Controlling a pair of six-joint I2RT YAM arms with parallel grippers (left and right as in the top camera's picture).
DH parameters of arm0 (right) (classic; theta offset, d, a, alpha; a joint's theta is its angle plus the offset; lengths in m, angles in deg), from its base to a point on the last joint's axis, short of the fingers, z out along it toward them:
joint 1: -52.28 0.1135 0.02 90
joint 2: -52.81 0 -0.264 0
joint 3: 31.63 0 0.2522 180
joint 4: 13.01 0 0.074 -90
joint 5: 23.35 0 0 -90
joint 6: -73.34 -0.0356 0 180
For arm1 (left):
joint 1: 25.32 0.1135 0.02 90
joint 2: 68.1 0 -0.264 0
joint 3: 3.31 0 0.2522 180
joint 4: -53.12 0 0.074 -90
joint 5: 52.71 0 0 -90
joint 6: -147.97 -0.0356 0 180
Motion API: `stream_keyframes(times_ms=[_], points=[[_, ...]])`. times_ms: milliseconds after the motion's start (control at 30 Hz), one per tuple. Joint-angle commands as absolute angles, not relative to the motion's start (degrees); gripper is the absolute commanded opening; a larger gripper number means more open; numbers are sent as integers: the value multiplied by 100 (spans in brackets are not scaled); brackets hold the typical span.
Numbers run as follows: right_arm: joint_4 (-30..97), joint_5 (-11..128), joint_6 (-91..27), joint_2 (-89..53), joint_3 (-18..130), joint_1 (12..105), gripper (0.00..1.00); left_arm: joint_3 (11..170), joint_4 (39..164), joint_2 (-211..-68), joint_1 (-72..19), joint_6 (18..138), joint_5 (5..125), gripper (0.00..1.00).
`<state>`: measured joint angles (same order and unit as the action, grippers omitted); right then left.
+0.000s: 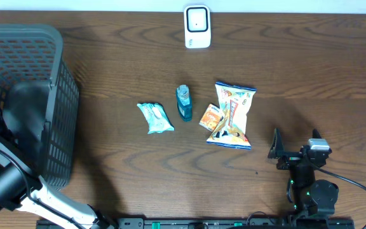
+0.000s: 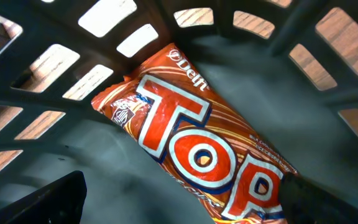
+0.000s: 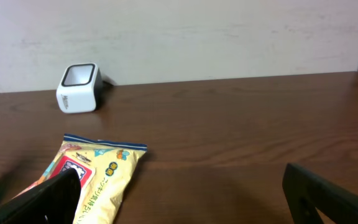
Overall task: Scan the item barcode
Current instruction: 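Reach the left gripper into the basket toward the red TOP bar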
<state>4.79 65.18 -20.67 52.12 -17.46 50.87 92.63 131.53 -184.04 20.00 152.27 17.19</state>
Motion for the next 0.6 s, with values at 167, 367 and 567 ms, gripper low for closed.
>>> stream_keyframes(times_ms=[167, 367, 567], points=[[503, 6548, -1999, 5242, -1755, 5152, 99, 9232, 13164, -18369, 2024, 15212, 1311, 99], [503, 6548, -1999, 5242, -1755, 5152, 99, 9230, 12851, -18352, 2024, 15157, 939, 99], [503, 6548, -1999, 5242, -1755, 5152, 99, 9105, 12243, -18382, 2024, 14349, 1509, 99]])
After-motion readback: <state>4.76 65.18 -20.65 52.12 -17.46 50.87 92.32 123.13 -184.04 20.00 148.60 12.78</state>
